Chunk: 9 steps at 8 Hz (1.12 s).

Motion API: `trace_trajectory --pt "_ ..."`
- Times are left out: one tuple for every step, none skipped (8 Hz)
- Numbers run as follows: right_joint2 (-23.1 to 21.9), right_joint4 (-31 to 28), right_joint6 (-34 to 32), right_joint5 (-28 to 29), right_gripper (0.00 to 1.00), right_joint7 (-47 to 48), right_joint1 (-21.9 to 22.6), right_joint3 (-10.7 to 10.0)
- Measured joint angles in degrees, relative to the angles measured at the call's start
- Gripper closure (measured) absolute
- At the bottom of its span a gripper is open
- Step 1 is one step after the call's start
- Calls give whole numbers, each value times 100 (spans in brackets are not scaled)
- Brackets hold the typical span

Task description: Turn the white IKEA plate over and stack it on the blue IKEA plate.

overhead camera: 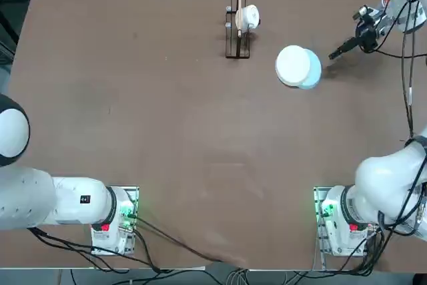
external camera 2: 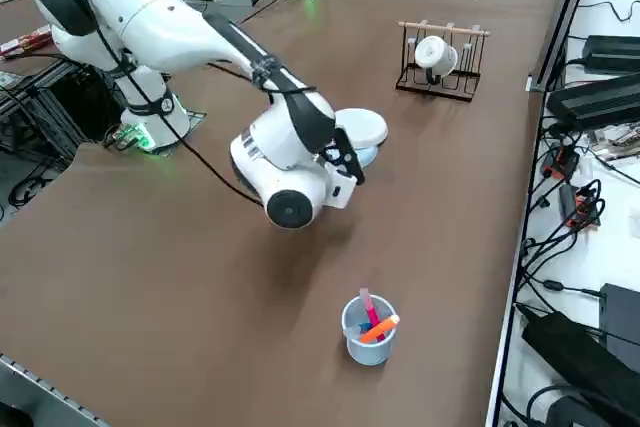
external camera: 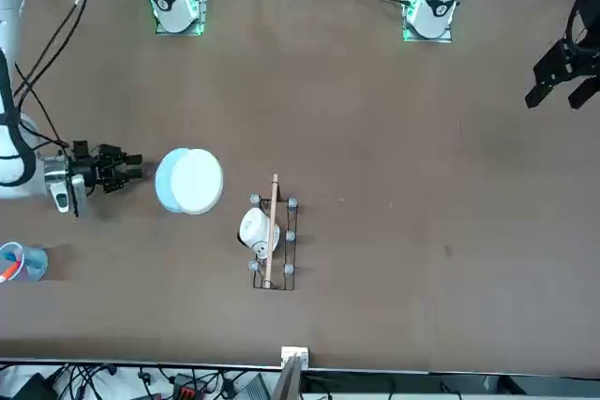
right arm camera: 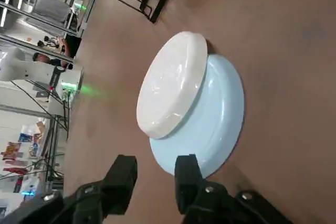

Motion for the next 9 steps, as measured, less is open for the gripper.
trace_trajectory --pt "-4 183 -2 -116 32 219 26 10" --pt "-10 342 -5 -239 11 521 50 44" --pt "-55 492 -8 -412 0 939 122 65" --pt "-209 602 4 -674 0 1544 264 79" --pt "-480 674 64 -1023 0 2322 484 99" --pt "-823 693 159 -1408 0 3248 784 118" --pt "-1160 686 218 -1798 0 4232 1137 130" --pt "-1449 606 343 -2136 0 5218 1525 137" --pt "-1711 356 635 -2415 0 6091 1889 139"
